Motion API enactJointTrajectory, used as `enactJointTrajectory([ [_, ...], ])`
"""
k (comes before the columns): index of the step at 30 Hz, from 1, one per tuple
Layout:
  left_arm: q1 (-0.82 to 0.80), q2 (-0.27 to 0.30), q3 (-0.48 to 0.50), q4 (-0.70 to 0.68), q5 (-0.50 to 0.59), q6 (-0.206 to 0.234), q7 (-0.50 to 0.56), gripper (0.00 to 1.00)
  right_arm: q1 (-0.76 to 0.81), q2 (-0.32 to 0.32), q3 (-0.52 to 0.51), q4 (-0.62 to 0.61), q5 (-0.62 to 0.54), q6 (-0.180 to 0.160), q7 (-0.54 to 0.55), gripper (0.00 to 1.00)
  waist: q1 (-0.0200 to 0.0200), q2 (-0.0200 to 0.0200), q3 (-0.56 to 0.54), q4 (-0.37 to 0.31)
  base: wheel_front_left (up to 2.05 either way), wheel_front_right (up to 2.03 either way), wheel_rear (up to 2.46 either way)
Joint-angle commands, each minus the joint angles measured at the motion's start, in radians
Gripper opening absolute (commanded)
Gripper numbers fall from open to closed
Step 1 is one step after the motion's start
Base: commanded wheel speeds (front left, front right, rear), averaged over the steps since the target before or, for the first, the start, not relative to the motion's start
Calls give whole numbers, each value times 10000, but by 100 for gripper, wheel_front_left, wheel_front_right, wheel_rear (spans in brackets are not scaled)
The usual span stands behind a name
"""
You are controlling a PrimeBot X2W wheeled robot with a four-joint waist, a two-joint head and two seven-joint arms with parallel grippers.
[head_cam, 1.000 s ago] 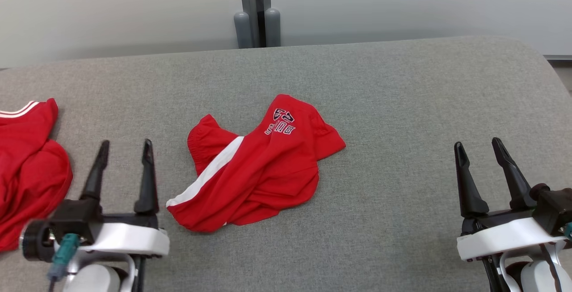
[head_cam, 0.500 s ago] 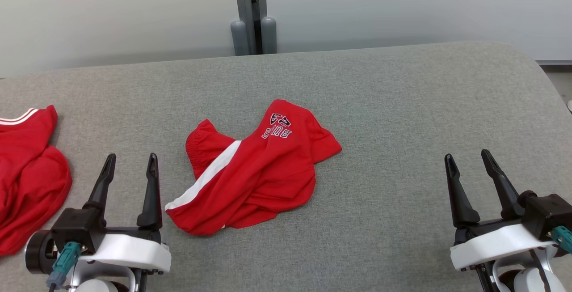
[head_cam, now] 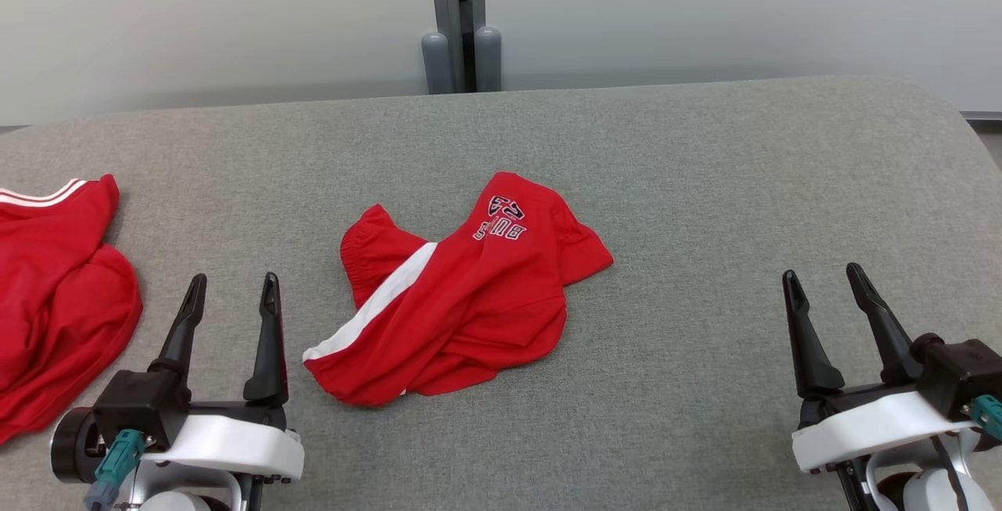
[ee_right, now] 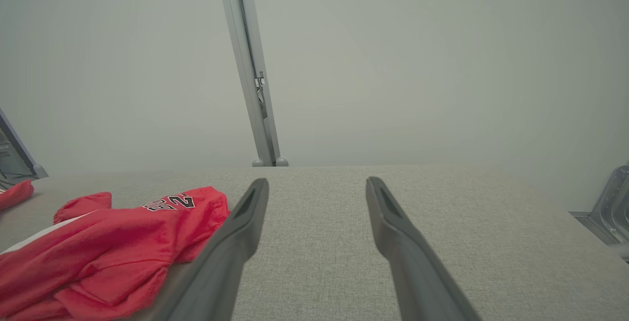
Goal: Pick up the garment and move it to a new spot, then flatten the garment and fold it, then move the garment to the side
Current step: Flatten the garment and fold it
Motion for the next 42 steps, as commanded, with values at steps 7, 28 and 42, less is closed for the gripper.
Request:
enactJointTrajectory([
  [7,-365,-95,-107,65,-20,-126,-94,100,-309,-211,-267,156,300,20,207,100,0,0,24,405,0,0,0],
  [28,-1808,-939,-1037,652,212,-914,-302,100,-5599,-2147,3299,5498,2908,20,1418,100,0,0,1403,2949,0,0,0],
  [42,-2621,-1618,-1274,1405,456,-1451,-423,100,-7492,-2743,6224,8057,4647,15,2003,31,0,0,2091,3559,0,0,0],
])
